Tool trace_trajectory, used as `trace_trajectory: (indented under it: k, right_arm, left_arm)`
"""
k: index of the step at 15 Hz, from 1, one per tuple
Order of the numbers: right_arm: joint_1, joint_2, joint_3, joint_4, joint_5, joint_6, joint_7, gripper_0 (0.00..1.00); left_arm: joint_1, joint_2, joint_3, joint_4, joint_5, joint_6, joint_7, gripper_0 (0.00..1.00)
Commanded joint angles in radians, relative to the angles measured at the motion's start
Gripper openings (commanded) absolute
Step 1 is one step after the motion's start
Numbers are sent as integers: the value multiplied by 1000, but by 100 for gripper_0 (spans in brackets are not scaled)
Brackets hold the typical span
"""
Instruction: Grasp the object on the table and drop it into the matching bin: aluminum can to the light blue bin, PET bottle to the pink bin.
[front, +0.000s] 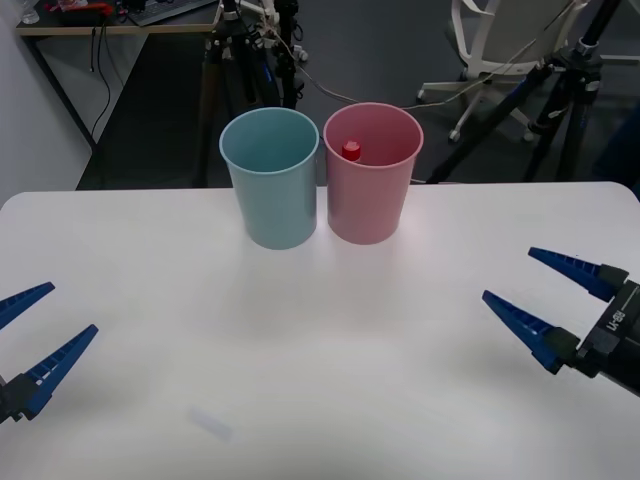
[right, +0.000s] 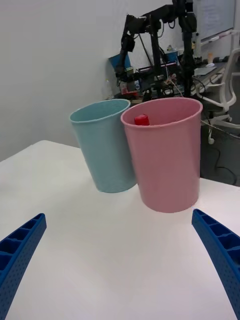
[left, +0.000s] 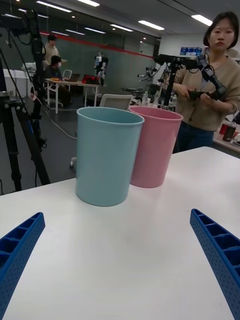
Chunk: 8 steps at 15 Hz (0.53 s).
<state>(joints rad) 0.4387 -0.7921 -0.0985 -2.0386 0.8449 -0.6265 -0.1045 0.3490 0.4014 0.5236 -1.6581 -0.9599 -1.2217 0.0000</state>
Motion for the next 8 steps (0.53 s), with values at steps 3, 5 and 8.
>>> trace_trajectory:
  k: [3, 5, 8]
  right_arm:
    - [68, 22, -20, -5, 3, -39, 43, 100]
    - [69, 22, -21, -5, 3, -50, 51, 100]
    - [71, 25, -20, -5, 16, -58, 42, 100]
  left_arm:
    - [0, 0, 0, 0, 0, 0, 0, 100]
    - [0, 0, 0, 0, 0, 0, 0, 100]
    - [0, 0, 0, 0, 0, 0, 0, 100]
